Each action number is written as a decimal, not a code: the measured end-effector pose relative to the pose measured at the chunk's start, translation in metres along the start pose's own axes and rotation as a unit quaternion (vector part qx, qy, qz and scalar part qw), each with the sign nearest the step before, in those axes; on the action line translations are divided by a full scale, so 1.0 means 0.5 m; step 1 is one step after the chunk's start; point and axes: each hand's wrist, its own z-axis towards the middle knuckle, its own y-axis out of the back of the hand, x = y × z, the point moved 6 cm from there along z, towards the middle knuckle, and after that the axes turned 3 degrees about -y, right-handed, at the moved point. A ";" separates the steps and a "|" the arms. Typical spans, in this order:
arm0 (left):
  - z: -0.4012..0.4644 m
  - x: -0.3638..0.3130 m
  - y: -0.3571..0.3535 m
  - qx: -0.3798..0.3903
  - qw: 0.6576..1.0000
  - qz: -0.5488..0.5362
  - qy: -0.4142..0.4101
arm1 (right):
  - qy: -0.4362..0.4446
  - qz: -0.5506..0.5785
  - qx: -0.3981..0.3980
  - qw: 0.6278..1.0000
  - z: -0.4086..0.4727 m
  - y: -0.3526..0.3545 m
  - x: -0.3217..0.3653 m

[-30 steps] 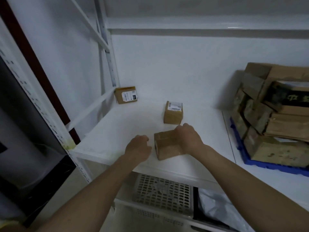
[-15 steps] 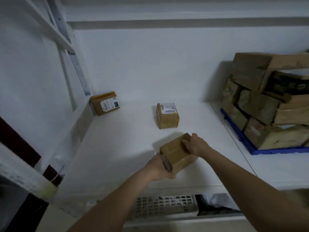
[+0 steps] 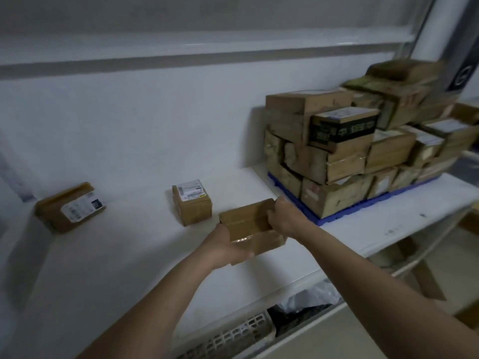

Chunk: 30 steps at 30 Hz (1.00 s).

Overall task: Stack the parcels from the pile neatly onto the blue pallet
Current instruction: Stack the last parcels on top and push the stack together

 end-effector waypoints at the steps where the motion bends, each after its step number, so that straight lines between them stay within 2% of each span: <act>1: 0.007 -0.023 -0.011 0.003 1.000 0.018 -0.005 | 0.000 -0.002 -0.007 1.000 -0.006 0.023 -0.017; 8: 0.078 -0.178 -0.156 0.013 0.998 0.043 -0.051 | -0.017 0.008 -0.074 0.997 -0.040 0.209 -0.187; 16: 0.150 -0.350 -0.347 0.001 0.996 0.048 -0.079 | -0.011 0.106 -0.094 0.990 -0.053 0.394 -0.403; 20: 0.181 -0.437 -0.410 -0.037 0.993 0.049 -0.100 | 0.007 0.165 -0.083 0.983 -0.044 0.487 -0.475; 25: 0.212 -0.548 -0.434 -0.129 0.979 0.100 -0.123 | 0.068 0.248 -0.080 0.963 -0.015 0.595 -0.508; 28: 0.236 -0.601 -0.425 -0.157 0.974 0.087 -0.140 | 0.118 0.245 -0.070 0.960 0.013 0.643 -0.512; 30: 0.256 -0.630 -0.414 -0.174 0.968 0.074 -0.163 | 0.138 0.226 -0.093 0.960 0.037 0.674 -0.513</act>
